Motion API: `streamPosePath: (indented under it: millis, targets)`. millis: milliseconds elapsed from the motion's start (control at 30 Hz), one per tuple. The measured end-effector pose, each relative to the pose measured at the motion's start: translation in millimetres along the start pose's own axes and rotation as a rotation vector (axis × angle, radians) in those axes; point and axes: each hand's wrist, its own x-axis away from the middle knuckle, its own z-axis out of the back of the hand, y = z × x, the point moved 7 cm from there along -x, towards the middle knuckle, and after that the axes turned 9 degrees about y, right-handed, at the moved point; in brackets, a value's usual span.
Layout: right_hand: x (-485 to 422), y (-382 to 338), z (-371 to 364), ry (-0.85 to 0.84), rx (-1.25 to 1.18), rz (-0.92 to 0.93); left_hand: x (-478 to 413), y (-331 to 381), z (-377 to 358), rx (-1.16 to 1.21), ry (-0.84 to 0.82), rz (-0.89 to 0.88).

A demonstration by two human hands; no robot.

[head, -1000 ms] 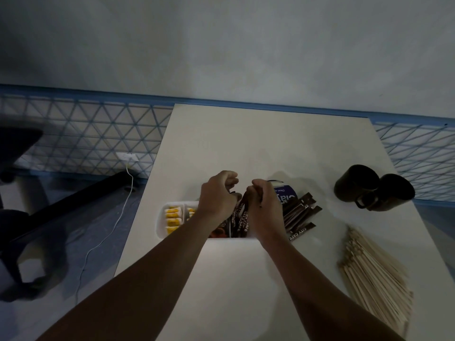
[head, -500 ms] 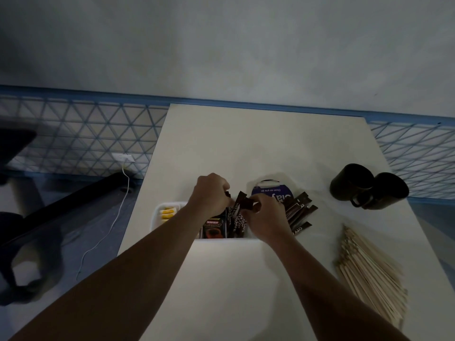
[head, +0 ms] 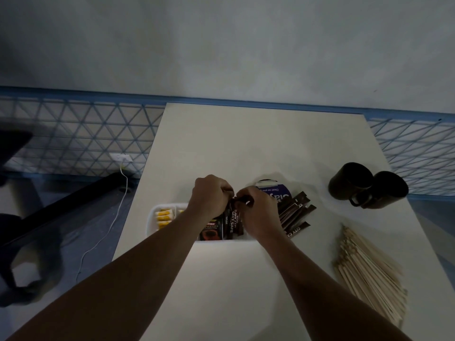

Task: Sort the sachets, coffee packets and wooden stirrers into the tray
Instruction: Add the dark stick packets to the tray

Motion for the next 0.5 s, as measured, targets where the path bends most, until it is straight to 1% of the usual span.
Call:
streamPosePath:
  millis: [133,233,300,400,500]
  targets:
    - [0.7,2.3,-0.7,-0.007,0.014,-0.007,-2.2,-0.9,-3.4,-0.056,-0.017,0.035]
    - [0.7,4.0,5.9,0.012,0.023,0.017,-5.5,1.2,-1.5,-0.071,0.017,0.05]
    - [-0.7,6.9,14.8,0.033,0.001,-0.004,-8.4,5.7,1.3,-0.058,0.042,0.041]
    - [-3.6,15.1,38.7,0.124,-0.04,-0.073,-14.8,18.8,4.1,-0.021,0.07,0.003]
    - [-5.5,35.6,68.1,0.264,-0.025,-0.176,-21.1,37.9,3.7,0.029,0.073,-0.044]
